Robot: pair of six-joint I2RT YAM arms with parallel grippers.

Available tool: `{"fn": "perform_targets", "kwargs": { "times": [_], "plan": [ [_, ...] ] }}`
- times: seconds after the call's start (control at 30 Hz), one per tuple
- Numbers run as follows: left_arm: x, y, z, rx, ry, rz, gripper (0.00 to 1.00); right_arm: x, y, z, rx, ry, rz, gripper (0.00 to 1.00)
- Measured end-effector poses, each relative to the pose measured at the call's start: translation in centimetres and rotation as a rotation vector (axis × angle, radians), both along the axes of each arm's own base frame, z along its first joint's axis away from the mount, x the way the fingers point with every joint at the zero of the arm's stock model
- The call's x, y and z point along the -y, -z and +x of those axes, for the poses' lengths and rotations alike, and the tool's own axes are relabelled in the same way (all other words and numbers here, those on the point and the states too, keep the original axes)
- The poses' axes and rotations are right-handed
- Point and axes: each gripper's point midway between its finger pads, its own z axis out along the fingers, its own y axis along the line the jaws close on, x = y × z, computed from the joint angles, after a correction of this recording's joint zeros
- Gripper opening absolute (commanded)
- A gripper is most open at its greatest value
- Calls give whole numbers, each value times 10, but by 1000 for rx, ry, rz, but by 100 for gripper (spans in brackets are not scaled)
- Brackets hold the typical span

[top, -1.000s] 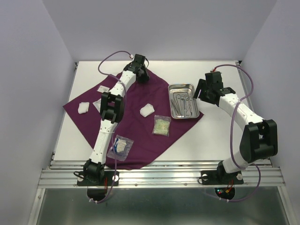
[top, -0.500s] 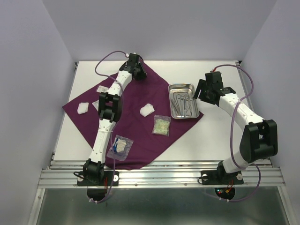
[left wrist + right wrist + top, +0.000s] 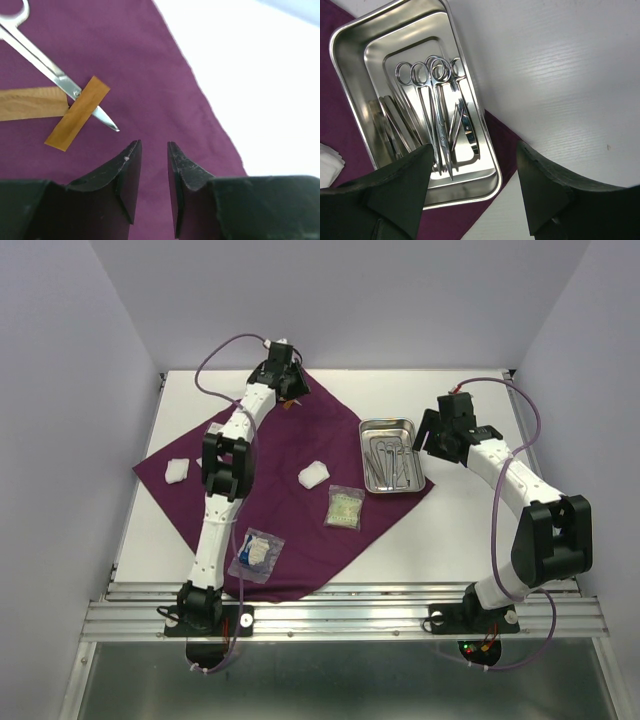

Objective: Prepare the surgical pack
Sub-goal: Adjust the surgical kit at the center of the board, then pick up the medical item from the surgical kit.

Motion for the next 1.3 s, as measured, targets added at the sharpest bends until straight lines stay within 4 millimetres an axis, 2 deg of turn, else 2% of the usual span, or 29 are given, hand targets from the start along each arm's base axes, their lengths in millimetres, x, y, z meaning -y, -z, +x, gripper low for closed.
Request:
{"fn": "perform_targets", "kwargs": {
  "times": [0.17, 0.3, 0.4, 0.47, 0.77, 0.87, 1.03, 1.17, 1.3],
  "plan": [
    [-6, -67, 4, 122, -8, 20, 39, 0, 0, 0, 0, 1, 2, 72],
    [-19, -115, 3, 215, -42, 53, 49, -1, 0, 0, 0, -1, 5, 72],
    [-25, -123, 6, 241, -63, 67, 53, -1, 0, 0, 0, -1, 5, 72],
    [-29, -118, 8, 230, -72, 70, 55, -1, 0, 0, 0, -1, 5, 73],
    [-75, -43, 25, 92, -183, 51, 59, -1, 0, 0, -2, 0, 4, 73],
    [-90, -27, 24, 51, -221, 36, 60, 0, 0, -1, -5, 0, 3, 72],
    [-106, -26, 29, 34, -282, -17, 61, -1, -1, -1, -5, -1, 3, 73],
    [-107, -25, 30, 16, -305, -68, 61, -1, -1, -1, -4, -1, 3, 72],
    [-104, -14, 27, -21, -316, -107, 62, 0, 0, -2, -10, -1, 2, 73]
  ]
}}
